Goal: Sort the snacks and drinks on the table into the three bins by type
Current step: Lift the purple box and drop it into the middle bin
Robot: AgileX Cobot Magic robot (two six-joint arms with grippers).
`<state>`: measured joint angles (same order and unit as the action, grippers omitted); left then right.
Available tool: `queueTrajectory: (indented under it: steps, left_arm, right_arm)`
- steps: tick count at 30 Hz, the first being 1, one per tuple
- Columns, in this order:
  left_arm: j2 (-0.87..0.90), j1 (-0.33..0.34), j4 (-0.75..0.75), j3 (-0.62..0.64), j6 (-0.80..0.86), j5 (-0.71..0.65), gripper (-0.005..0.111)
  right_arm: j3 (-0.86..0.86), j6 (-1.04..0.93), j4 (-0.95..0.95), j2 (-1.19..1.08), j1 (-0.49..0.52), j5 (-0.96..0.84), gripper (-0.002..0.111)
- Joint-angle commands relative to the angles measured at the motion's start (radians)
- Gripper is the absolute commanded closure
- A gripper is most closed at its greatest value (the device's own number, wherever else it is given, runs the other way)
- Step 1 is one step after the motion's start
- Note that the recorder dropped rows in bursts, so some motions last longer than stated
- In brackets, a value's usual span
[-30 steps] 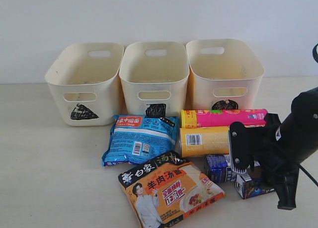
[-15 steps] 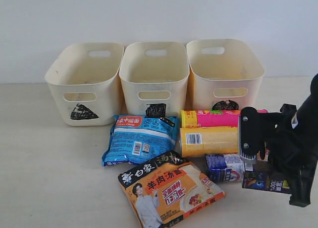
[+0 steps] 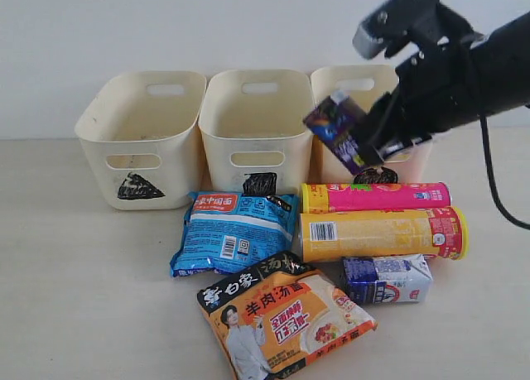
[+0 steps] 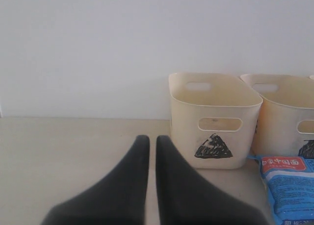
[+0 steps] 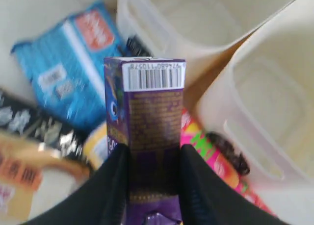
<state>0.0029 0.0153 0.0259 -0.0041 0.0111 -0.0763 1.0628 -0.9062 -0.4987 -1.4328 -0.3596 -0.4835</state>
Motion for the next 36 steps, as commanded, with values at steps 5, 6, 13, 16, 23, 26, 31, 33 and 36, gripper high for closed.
queueTrajectory:
  steps: [5, 6, 13, 16, 23, 26, 31, 33, 36]
  left_arm:
    - [-0.003, 0.004, 0.012, 0.004, -0.002, 0.016, 0.102]
    - [-0.003, 0.004, 0.012, 0.004, -0.002, 0.016, 0.102]
    - [-0.003, 0.004, 0.012, 0.004, -0.002, 0.016, 0.102]
    - [-0.003, 0.004, 0.012, 0.004, -0.002, 0.016, 0.102]
    - [-0.003, 0.004, 0.012, 0.004, -0.002, 0.016, 0.102]
    - [-0.003, 0.004, 0.012, 0.004, -0.002, 0.016, 0.102]
    - [-0.003, 0.004, 0.012, 0.004, -0.002, 0.016, 0.102]
    - [-0.003, 0.004, 0.012, 0.004, -0.002, 0.016, 0.102]
    - [-0.003, 0.004, 0.012, 0.004, -0.002, 0.016, 0.102]
  right_arm:
    - [0.051, -0.031, -0.275, -0.113, -0.045, 0.395, 0.108]
    - [0.068, -0.041, -0.275, -0.142, -0.053, 0.403, 0.108]
    - [0.249, -0.125, -0.274, -0.384, -0.1, 0.508, 0.108]
    - [0.319, -0.125, -0.274, -0.46, -0.1, 0.558, 0.108]
    - [0.46, -0.125, -0.274, -0.586, -0.1, 0.562, 0.108]
    - [0.501, -0.125, -0.274, -0.634, -0.1, 0.562, 0.108]
    - [0.53, -0.125, -0.274, -0.673, -0.1, 0.552, 0.093]
    - [0.53, -0.125, -0.274, -0.682, -0.1, 0.55, 0.076]
    - [0.531, -0.125, -0.274, -0.682, -0.1, 0.548, 0.05]
